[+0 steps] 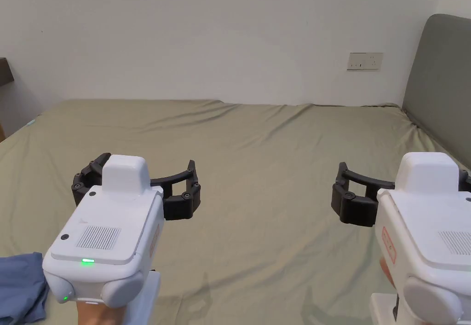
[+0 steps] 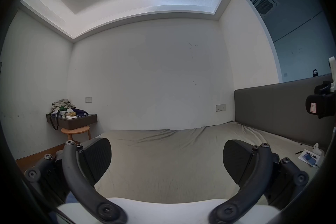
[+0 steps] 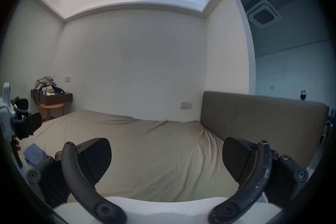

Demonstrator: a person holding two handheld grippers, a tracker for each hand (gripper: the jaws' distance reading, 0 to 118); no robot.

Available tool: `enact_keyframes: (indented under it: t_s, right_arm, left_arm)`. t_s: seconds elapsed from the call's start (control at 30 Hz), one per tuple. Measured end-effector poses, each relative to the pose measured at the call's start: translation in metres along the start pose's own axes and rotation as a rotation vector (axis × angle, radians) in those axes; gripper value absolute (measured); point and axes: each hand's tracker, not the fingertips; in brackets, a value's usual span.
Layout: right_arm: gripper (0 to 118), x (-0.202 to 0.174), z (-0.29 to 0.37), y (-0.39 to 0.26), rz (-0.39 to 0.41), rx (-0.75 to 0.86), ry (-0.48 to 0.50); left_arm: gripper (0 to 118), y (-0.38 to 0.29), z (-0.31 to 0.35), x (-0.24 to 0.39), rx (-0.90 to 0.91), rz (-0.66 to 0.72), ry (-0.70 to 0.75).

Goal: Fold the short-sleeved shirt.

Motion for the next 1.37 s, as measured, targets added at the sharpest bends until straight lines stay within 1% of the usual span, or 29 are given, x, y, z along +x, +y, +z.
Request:
enact_keyframes:
  t_s: [0.07, 0.1, 0.2, 0.27, 0.4, 0.5, 0.63, 0.7, 0.8, 0.83, 0.97, 1.03, 1.1, 1.13, 1.2, 1.27, 1.3, 1.37]
  right_arm:
    - [118, 0.0, -0.001, 0.004, -0.058, -0.066, -0.03]
    - [118, -0.001, -0.001, 0.007, -0.072, -0.11, -0.056]
    - [118, -0.003, -0.004, 0.016, -0.086, -0.244, -0.115]
    - [118, -0.003, -0.005, 0.019, -0.107, -0.306, -0.143]
    - [118, 0.004, -0.005, 0.026, -0.197, -0.381, -0.075]
    - [118, 0.007, -0.005, 0.029, -0.248, -0.405, -0.063]
    - [118, 0.008, -0.007, 0.028, -0.26, -0.411, -0.064]
    - [118, 0.006, -0.007, 0.026, -0.25, -0.402, -0.07]
    - [118, 0.003, -0.011, 0.023, -0.171, -0.396, -0.057]
    - [118, 0.002, -0.011, 0.022, -0.158, -0.386, -0.057]
    - [118, 0.002, -0.012, 0.022, -0.172, -0.397, -0.044]
    - [118, -0.002, -0.009, 0.021, -0.153, -0.335, -0.085]
    - [118, -0.004, -0.008, 0.018, -0.108, -0.255, -0.078]
    - [118, -0.004, -0.005, 0.016, -0.079, -0.195, -0.05]
    - [118, -0.002, -0.003, 0.01, -0.049, -0.079, 0.003]
    - [118, -0.002, -0.001, 0.004, -0.057, 0.025, 0.022]
    - [118, -0.003, -0.002, 0.004, -0.047, 0.03, 0.016]
    - [118, -0.004, -0.006, 0.001, -0.051, 0.037, 0.002]
  left_arm:
    - [118, 0.0, 0.0, -0.001, -0.002, 0.001, 0.001]
    - [118, 0.001, 0.0, -0.001, -0.001, 0.002, 0.0]
    - [118, 0.001, 0.0, -0.003, -0.002, 0.005, -0.002]
    - [118, 0.002, 0.0, -0.004, -0.002, 0.008, 0.0]
    - [118, 0.003, 0.0, -0.006, -0.01, 0.018, -0.005]
    - [118, 0.004, 0.0, -0.006, -0.011, 0.019, -0.002]
    - [118, 0.004, 0.001, -0.007, -0.012, 0.017, -0.003]
    - [118, 0.004, 0.001, -0.008, -0.01, 0.015, -0.003]
    - [118, 0.004, 0.001, -0.007, -0.007, 0.011, -0.001]
    - [118, 0.004, 0.001, -0.007, -0.008, 0.011, -0.002]
    - [118, 0.004, 0.002, -0.007, -0.007, 0.013, -0.002]
    - [118, 0.005, 0.002, -0.006, -0.006, 0.012, -0.003]
    - [118, 0.005, 0.002, -0.007, -0.006, 0.011, -0.007]
    - [118, 0.006, 0.002, -0.006, -0.006, 0.01, -0.006]
    - [118, 0.006, 0.002, -0.006, -0.002, 0.008, -0.005]
    - [118, 0.006, 0.002, -0.006, 0.0, 0.009, -0.006]
    - [118, 0.005, 0.002, -0.006, 0.0, 0.008, -0.007]
    - [118, 0.005, 0.003, -0.006, 0.0, 0.005, -0.005]
